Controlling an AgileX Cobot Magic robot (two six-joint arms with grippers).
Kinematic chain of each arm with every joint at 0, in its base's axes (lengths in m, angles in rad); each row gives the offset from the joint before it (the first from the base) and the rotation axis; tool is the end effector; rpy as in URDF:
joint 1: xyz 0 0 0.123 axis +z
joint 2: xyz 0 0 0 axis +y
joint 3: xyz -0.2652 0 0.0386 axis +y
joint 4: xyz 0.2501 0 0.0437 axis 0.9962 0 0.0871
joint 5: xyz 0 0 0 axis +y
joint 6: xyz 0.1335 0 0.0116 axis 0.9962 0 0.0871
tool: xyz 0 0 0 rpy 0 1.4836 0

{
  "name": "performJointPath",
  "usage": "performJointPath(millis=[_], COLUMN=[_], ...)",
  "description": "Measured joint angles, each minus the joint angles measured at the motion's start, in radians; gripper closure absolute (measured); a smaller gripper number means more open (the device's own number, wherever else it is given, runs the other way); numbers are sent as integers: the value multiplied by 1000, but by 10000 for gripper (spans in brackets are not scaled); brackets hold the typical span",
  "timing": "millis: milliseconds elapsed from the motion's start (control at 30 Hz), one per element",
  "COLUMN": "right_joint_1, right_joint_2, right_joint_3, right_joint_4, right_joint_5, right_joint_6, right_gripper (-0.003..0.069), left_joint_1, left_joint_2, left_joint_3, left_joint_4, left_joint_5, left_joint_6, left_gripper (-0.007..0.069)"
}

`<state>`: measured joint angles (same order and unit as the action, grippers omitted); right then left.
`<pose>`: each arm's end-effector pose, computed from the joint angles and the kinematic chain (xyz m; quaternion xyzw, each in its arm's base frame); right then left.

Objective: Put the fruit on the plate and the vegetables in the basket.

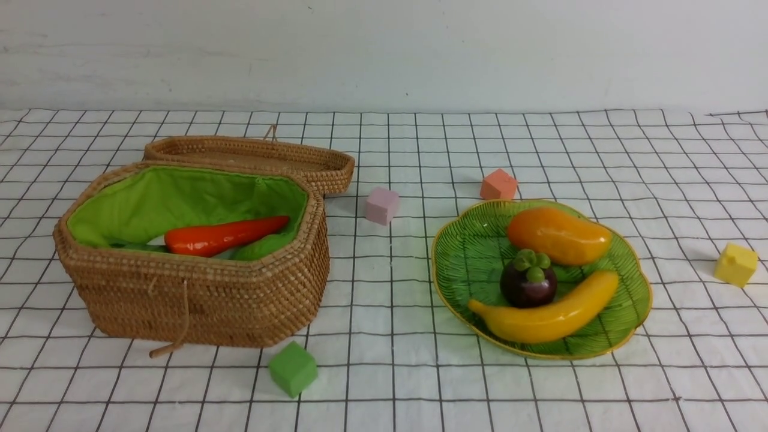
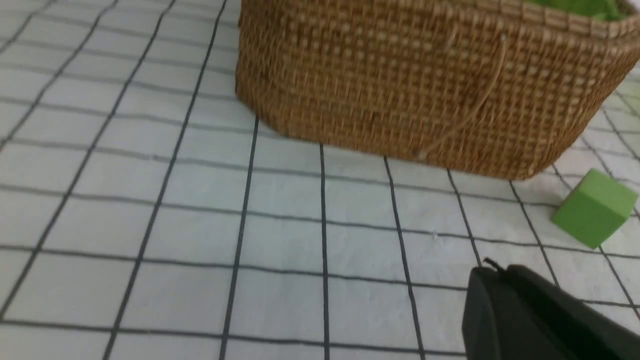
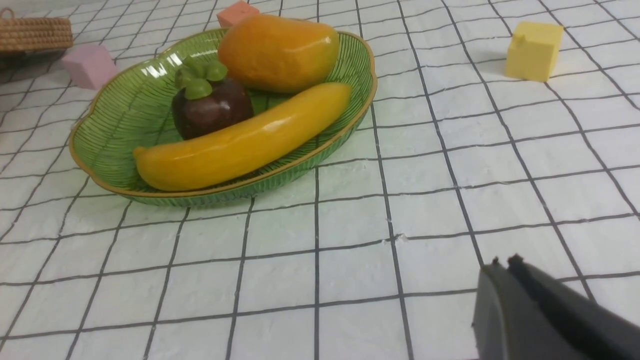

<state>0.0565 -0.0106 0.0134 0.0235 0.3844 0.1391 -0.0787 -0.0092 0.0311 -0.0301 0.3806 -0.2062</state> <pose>0.1124 0.0075 0.1621 0.0394 0.8038 0.0679 0.5896 0.1124 -0.0104 0.1558 -0.0596 0.8071 -0.0960 0.5795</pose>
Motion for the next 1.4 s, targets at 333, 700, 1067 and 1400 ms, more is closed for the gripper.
performJointPath(millis=[333,700,1067,1400], right_joint_1=[0,0,0,0], right_joint_2=[-1,-1,-1,-1], right_joint_3=[0,0,0,0], right_joint_4=[0,0,0,0], right_joint_5=[0,0,0,0], right_joint_6=[0,0,0,0], right_gripper=[642,629,615,603], left_joint_1=[0,0,0,0], left_joint_2=[0,0,0,0], left_joint_3=[0,0,0,0], left_joint_4=[-4,-4,-4,-4], left_joint_5=[-5,-5,-5,-5], left_joint_6=[-28,-31,-31,-31], left_gripper=[637,637,637,635])
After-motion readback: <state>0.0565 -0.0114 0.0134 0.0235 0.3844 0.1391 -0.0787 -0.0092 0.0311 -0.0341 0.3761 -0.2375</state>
